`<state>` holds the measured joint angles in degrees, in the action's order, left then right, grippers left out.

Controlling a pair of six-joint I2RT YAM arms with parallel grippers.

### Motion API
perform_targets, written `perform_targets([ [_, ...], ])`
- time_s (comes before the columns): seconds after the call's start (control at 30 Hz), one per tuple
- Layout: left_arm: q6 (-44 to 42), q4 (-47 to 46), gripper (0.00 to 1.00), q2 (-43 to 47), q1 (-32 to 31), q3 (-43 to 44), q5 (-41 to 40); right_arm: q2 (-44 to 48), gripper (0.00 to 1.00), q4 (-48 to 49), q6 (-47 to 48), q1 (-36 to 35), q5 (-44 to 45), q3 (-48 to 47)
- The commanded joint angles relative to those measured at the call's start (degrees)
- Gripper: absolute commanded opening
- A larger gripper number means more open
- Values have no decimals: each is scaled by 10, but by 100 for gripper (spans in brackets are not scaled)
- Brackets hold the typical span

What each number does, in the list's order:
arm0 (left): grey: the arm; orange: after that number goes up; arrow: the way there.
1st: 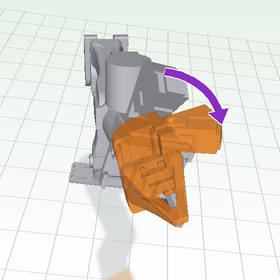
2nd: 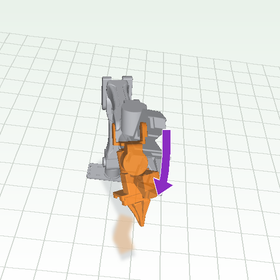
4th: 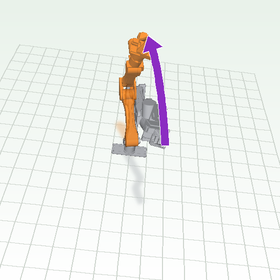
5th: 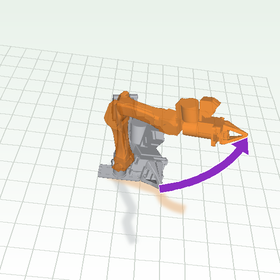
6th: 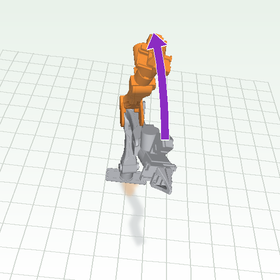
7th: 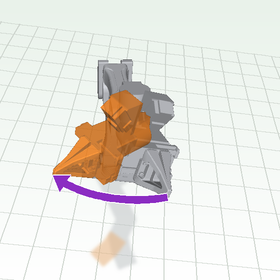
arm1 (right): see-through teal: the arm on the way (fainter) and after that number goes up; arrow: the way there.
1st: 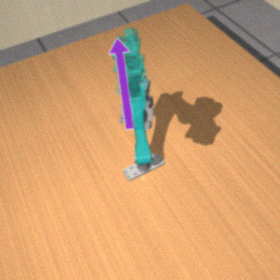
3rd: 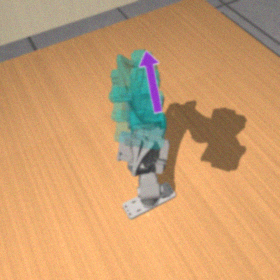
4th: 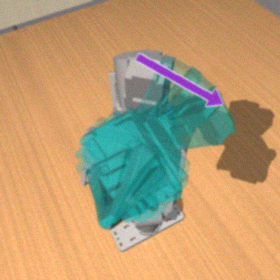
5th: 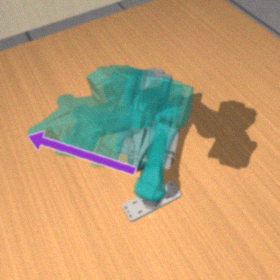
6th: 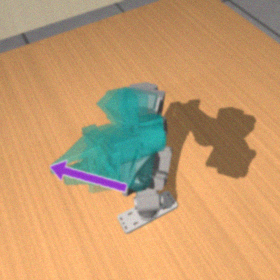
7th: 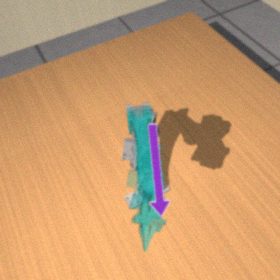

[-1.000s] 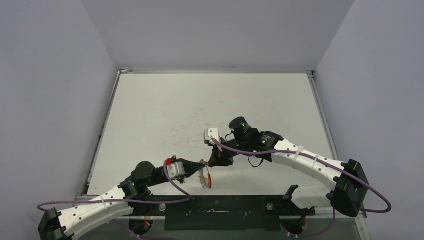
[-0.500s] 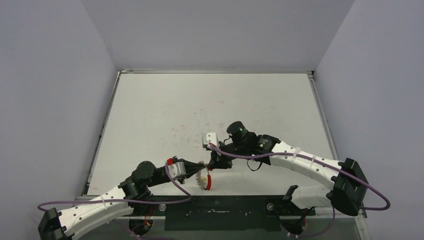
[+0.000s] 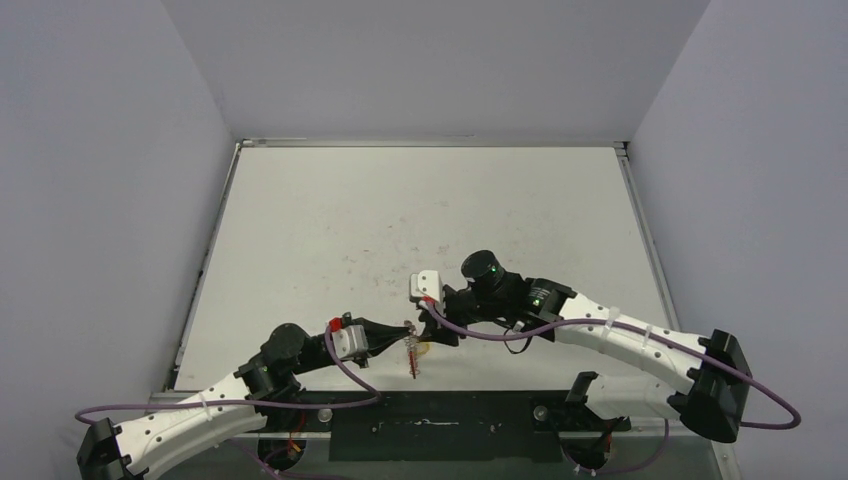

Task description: Put the keys on the keyring

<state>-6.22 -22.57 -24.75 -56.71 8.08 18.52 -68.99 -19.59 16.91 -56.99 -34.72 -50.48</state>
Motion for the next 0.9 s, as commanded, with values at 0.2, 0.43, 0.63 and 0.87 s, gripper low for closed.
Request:
perform_targets([
  [0.2, 7, -39, 0, 6, -4, 14, 17, 48, 37, 101, -1, 15, -43, 23],
  [0.43, 8, -42, 0, 8, -4, 17, 19, 25, 33, 100, 11, 15, -92, 15],
  [0.63, 8, -42, 0, 8, -4, 16, 19, 29, 24, 118, 9, 14, -113, 24],
  [0.87, 7, -38, 0, 10, -3, 17, 18, 30, 0, 111, 8, 14, -97, 21],
])
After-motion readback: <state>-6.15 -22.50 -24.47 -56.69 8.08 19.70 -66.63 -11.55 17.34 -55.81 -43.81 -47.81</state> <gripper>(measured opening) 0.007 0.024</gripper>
